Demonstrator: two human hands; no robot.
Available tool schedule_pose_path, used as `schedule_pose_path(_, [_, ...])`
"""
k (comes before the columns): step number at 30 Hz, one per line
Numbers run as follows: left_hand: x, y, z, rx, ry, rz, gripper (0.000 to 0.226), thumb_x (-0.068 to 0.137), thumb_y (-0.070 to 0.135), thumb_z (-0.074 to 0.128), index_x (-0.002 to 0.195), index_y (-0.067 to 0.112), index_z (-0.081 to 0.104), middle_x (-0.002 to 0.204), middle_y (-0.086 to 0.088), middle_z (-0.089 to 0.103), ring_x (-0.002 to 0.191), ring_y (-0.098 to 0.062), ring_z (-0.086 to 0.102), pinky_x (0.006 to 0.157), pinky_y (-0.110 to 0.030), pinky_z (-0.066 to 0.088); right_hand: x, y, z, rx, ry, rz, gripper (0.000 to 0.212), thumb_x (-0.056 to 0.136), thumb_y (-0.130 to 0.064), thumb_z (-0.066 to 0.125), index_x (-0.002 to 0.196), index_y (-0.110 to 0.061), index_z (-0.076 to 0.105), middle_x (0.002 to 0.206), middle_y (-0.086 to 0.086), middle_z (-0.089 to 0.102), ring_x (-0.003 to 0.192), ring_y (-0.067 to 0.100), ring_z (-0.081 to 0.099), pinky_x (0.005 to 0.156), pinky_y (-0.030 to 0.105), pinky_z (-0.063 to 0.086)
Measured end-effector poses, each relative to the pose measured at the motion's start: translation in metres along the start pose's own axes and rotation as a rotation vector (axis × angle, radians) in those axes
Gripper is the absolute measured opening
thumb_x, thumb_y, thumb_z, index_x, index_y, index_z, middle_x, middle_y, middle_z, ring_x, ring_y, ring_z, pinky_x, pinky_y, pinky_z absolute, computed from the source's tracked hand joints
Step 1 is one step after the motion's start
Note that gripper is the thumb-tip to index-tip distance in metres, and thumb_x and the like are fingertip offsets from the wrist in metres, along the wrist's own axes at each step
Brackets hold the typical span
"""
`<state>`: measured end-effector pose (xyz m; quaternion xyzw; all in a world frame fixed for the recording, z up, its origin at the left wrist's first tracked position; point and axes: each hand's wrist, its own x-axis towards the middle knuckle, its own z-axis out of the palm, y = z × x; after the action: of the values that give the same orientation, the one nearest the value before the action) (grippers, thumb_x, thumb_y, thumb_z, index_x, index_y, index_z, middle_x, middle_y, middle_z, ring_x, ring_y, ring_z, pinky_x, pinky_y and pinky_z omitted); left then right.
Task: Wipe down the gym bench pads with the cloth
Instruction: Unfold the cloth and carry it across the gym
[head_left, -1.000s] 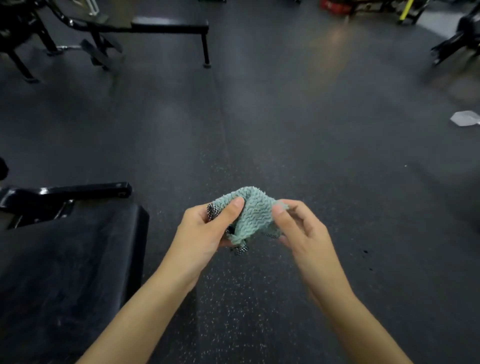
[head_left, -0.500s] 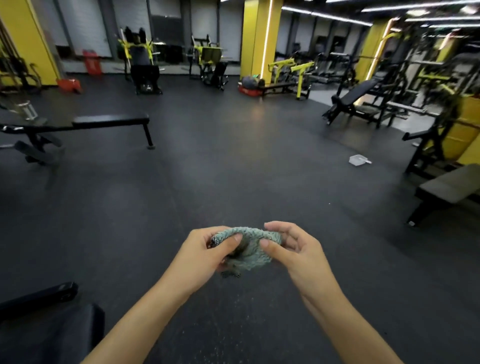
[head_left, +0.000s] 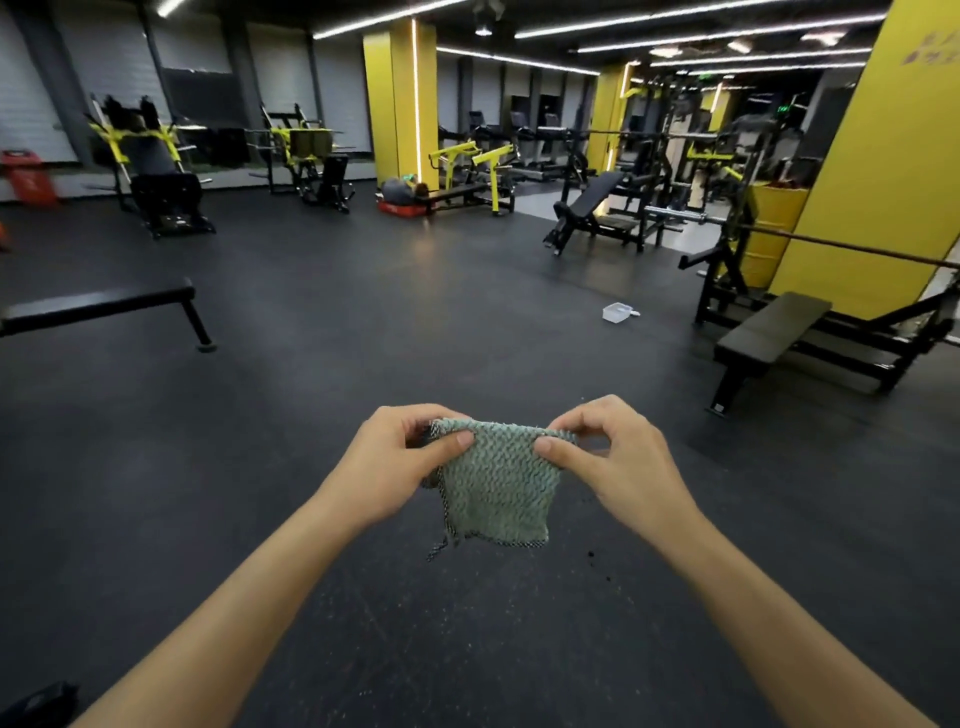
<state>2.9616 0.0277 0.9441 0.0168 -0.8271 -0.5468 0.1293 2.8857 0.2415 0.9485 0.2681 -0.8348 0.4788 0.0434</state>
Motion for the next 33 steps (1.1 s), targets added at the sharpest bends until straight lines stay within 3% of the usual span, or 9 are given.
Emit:
schedule_pose_path(2, [0.01, 0.0, 0.005, -0.042, 0.019, 0.03, 0.007, 0.092, 0.013, 0.067, 0.097, 0.015, 0.071, 0.087, -0.002, 0.076, 0.079, -0.013, 0.069, 0.072, -0.029, 0.055, 0.002, 0.003, -0.01, 0.017, 0.002, 0.028, 0.01, 0.082, -0.028, 0.078, 0.083, -0.027, 0.068, 0.095, -0.012, 0.067, 0.089, -0.006, 0.06, 0.07, 0.003, 0.041])
schedule_pose_path(4, [0.025, 0.0, 0.011, -0.042, 0.012, 0.042, 0.004, 0.091, 0.013, 0.067, 0.093, 0.015, 0.069, 0.082, -0.001, 0.076, 0.074, -0.011, 0.068, 0.068, -0.025, 0.053, 0.007, 0.009, -0.02, 0.054, 0.007, 0.041, 0.011, 0.083, -0.026, 0.078, 0.081, -0.025, 0.067, 0.086, -0.008, 0.072, 0.083, 0.003, 0.067, 0.069, 0.008, 0.047])
schedule_pose_path(6, [0.045, -0.001, 0.02, -0.033, -0.012, 0.054, 0.002, 0.091, 0.015, 0.068, 0.091, 0.015, 0.07, 0.081, -0.002, 0.076, 0.074, -0.013, 0.069, 0.069, -0.028, 0.053, 0.015, 0.019, -0.029, 0.076, 0.02, 0.054, 0.011, 0.083, -0.025, 0.078, 0.082, -0.022, 0.068, 0.082, -0.003, 0.074, 0.079, 0.008, 0.069, 0.072, 0.015, 0.053])
schedule_pose_path(11, [0.112, -0.002, 0.047, -0.016, -0.061, 0.098, 0.002, 0.091, 0.015, 0.068, 0.09, 0.013, 0.069, 0.081, 0.0, 0.076, 0.075, -0.012, 0.07, 0.075, -0.031, 0.056, 0.06, 0.057, -0.056, 0.057, 0.053, 0.063, 0.011, 0.081, -0.024, 0.079, 0.084, -0.019, 0.07, 0.079, -0.005, 0.075, 0.077, 0.003, 0.071, 0.072, 0.013, 0.053])
schedule_pose_path(20, [0.282, 0.005, 0.103, 0.002, -0.082, 0.161, 0.004, 0.09, 0.015, 0.07, 0.088, 0.012, 0.071, 0.084, -0.003, 0.077, 0.081, -0.021, 0.072, 0.082, -0.038, 0.054, 0.192, 0.139, -0.123, -0.008, 0.071, 0.047, 0.013, 0.081, -0.028, 0.079, 0.086, -0.019, 0.071, 0.08, -0.003, 0.075, 0.078, 0.009, 0.072, 0.078, 0.024, 0.058])
schedule_pose_path(33, [0.524, -0.042, 0.161, -0.075, -0.121, 0.165, 0.005, 0.09, 0.017, 0.072, 0.088, 0.012, 0.071, 0.085, -0.003, 0.077, 0.081, -0.015, 0.071, 0.089, -0.043, 0.054, 0.397, 0.255, -0.161, -0.067, 0.133, 0.06, 0.011, 0.083, -0.021, 0.078, 0.09, -0.014, 0.073, 0.08, -0.002, 0.076, 0.077, 0.007, 0.072, 0.075, 0.018, 0.055])
